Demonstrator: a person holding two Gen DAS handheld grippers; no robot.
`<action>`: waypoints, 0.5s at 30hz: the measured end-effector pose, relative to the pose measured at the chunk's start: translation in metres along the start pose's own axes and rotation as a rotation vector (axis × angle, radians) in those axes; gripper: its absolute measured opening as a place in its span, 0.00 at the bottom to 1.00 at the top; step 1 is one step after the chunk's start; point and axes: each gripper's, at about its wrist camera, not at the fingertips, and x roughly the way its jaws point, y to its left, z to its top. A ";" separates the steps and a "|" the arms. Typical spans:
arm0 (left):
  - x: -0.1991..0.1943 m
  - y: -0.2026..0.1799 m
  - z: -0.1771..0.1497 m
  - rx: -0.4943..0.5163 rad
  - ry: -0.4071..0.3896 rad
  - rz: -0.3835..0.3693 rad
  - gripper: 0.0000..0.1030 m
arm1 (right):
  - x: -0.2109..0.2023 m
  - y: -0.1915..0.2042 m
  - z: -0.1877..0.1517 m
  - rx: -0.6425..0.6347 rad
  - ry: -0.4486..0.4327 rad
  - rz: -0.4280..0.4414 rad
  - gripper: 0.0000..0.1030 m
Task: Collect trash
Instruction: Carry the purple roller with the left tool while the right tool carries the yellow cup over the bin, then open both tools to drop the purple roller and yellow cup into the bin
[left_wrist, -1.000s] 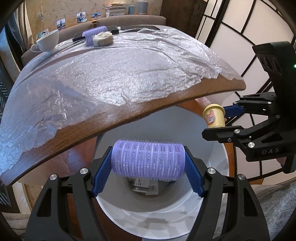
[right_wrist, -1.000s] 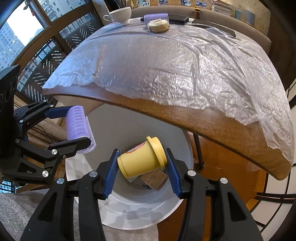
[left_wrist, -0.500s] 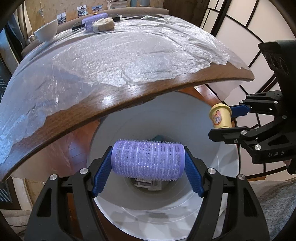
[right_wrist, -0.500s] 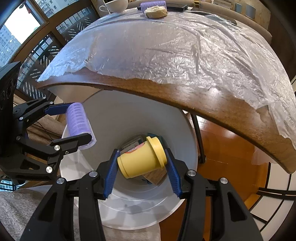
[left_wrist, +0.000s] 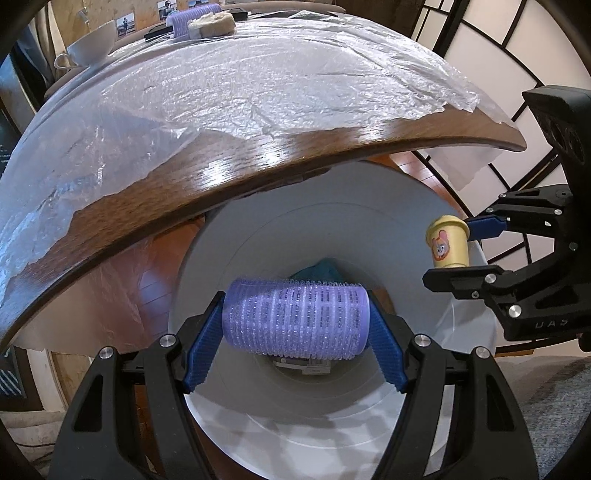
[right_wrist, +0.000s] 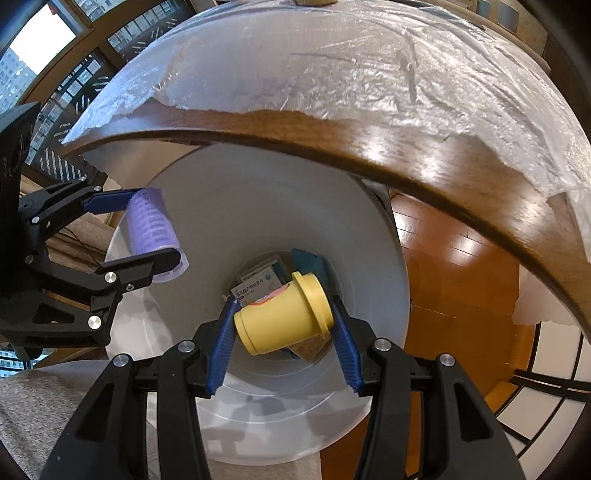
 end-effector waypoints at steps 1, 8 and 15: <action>0.002 0.000 0.000 0.001 0.002 0.003 0.71 | 0.001 -0.001 0.000 -0.003 0.002 -0.001 0.47; 0.015 -0.001 0.001 0.001 0.021 0.012 0.71 | 0.011 0.001 0.001 -0.012 0.017 -0.005 0.47; 0.032 -0.002 0.001 0.008 0.039 0.026 0.71 | 0.018 -0.002 0.001 -0.001 0.028 0.001 0.47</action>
